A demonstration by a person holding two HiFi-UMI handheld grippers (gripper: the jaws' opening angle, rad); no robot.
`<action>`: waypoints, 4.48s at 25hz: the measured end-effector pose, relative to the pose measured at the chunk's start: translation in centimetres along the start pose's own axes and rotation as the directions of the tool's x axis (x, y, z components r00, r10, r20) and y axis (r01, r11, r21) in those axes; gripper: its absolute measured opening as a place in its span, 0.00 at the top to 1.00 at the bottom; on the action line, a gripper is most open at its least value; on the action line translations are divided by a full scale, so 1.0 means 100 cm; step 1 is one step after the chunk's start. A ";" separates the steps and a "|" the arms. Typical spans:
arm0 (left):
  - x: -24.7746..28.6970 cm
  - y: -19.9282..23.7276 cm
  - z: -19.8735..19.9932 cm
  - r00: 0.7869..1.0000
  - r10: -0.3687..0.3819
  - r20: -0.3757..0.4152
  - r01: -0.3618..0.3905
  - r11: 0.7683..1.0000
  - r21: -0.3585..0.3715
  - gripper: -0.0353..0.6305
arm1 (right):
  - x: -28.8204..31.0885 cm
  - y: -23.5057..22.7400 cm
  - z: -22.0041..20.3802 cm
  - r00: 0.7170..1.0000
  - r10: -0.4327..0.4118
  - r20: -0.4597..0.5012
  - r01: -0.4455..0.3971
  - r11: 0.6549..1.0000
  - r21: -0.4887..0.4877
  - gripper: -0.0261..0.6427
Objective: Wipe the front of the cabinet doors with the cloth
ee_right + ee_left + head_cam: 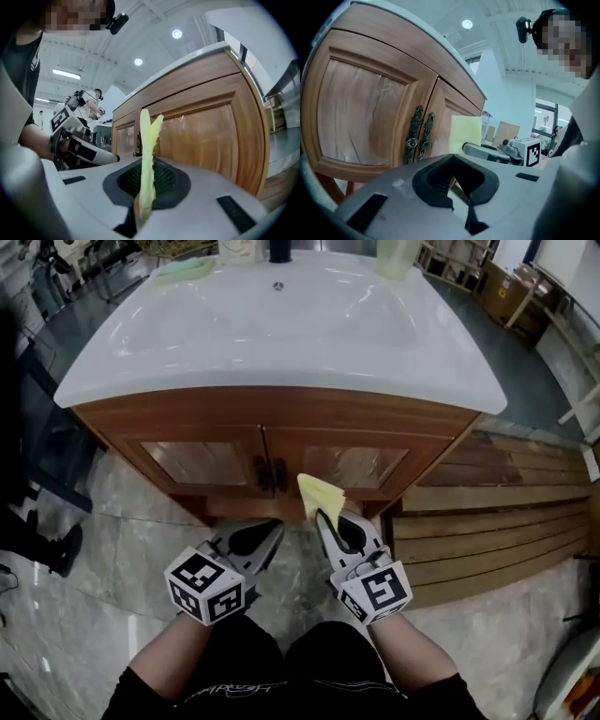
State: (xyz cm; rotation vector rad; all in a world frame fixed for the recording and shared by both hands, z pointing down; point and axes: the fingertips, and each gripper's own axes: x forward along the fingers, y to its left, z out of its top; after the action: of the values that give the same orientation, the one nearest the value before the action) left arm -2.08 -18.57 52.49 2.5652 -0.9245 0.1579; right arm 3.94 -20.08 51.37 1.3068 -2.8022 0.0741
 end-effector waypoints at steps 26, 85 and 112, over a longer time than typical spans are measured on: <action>-0.011 0.009 0.005 0.996 0.034 0.081 -0.025 0.994 -0.108 0.94 | 0.048 -0.005 -0.018 0.993 -0.116 0.028 0.117 0.990 -0.083 0.90; 0.002 0.002 -0.008 0.995 0.066 0.073 -0.057 0.991 -0.121 0.94 | -0.043 -0.076 -0.031 0.978 -0.138 0.158 0.119 0.985 0.127 0.90; -0.055 0.032 -0.020 0.983 0.167 0.075 -0.156 0.980 -0.127 0.94 | 0.079 0.029 -0.092 0.998 0.059 -0.031 -0.061 0.994 -0.087 0.90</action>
State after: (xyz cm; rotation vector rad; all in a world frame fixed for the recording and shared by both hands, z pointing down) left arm -8.25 -16.72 54.10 2.4015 -1.1396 0.0364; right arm -3.09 -23.66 61.03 1.1936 -2.7859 -0.0284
